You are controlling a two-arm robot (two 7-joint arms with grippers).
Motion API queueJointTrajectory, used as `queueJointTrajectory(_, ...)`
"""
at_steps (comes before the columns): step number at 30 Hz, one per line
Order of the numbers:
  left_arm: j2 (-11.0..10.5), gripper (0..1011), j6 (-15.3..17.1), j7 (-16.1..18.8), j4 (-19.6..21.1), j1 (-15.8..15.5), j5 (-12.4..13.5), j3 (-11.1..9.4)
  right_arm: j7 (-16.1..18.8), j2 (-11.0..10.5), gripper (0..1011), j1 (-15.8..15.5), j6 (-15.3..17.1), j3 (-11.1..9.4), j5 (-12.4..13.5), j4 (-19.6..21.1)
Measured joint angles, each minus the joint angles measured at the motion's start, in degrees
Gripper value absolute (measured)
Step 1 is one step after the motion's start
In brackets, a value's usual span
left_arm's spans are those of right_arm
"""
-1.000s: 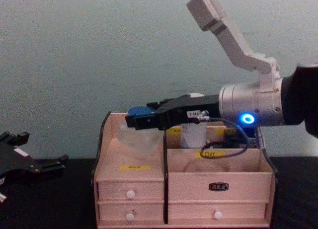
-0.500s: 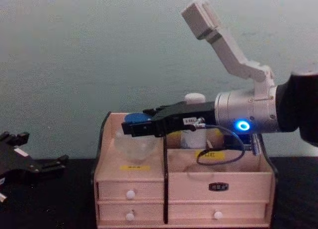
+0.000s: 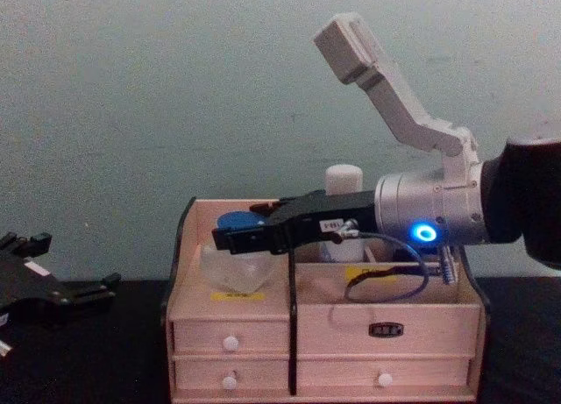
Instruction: Pick up the facial cleanser and watermelon frost from the table and place them into the tiered storage box.
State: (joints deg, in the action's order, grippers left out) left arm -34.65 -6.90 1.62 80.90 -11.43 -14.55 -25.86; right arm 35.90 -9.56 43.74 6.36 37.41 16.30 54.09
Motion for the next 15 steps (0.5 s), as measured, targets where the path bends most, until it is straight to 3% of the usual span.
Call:
queueJointTrajectory(11,0.0,1001,0.0,0.0,0.0,0.0,0.0,0.0,0.0,0.0,717,0.0,0.0,0.0,0.1,0.0)
queueJointTrajectory(15,0.0,1001,0.0,0.0,0.0,0.0,0.0,0.0,0.0,-0.1,792,0.0,0.0,0.0,0.1,0.1)
